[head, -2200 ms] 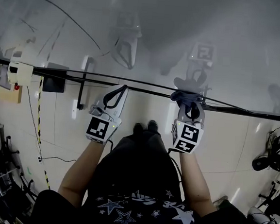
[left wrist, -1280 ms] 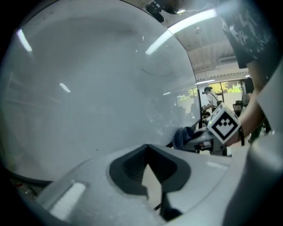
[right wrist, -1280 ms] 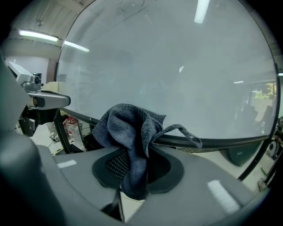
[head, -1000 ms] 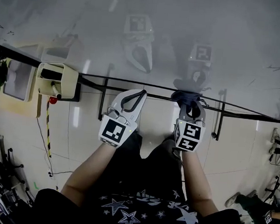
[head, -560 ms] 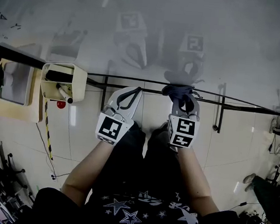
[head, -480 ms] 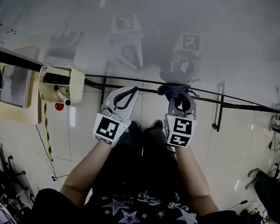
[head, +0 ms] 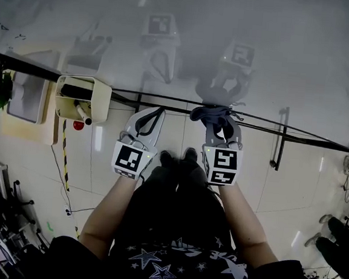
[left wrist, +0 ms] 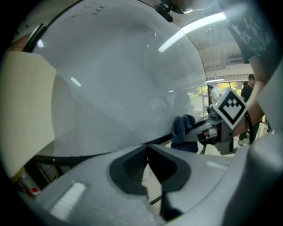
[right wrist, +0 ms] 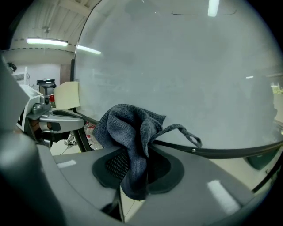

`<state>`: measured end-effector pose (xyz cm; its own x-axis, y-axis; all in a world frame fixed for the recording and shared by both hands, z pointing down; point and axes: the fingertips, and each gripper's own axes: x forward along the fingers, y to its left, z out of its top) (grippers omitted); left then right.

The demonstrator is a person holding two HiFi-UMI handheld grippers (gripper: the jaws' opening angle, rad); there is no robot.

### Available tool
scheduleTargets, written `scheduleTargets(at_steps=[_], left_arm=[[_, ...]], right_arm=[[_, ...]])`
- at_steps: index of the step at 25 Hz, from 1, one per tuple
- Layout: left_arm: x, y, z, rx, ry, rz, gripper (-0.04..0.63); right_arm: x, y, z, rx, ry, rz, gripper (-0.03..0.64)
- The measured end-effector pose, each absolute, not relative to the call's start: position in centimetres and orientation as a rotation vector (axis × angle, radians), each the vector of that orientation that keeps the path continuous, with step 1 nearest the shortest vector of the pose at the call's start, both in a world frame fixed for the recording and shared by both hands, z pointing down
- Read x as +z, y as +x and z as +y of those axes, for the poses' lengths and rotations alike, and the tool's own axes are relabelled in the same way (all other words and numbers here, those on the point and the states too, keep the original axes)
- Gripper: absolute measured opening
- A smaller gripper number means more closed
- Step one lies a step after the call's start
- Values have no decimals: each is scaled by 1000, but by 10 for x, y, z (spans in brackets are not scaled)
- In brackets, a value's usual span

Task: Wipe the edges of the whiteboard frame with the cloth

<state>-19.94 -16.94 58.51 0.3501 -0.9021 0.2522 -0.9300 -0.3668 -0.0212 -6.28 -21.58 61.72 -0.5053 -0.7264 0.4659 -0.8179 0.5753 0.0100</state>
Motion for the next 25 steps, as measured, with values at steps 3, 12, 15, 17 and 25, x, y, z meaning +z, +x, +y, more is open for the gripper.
scheduleTargets(at_steps=[3, 12, 15, 17, 25], left_arm=[[580, -215, -157, 373, 2471, -1692, 5], [573, -240, -111, 325, 2543, -1547, 5], [575, -256, -103, 301, 2544, -1533, 5], [577, -272, -99, 294, 2533, -1546, 5], [571, -302, -90, 271, 2564, -1545, 5]], right_arm=[[617, -87, -212, 263, 1190, -2409, 84], [619, -167, -206, 273, 1210, -2427, 84], [622, -194, -204, 280, 1204, -2430, 84], [624, -214, -200, 279, 1185, -2437, 84], [631, -268, -189, 263, 1123, -2448, 84]])
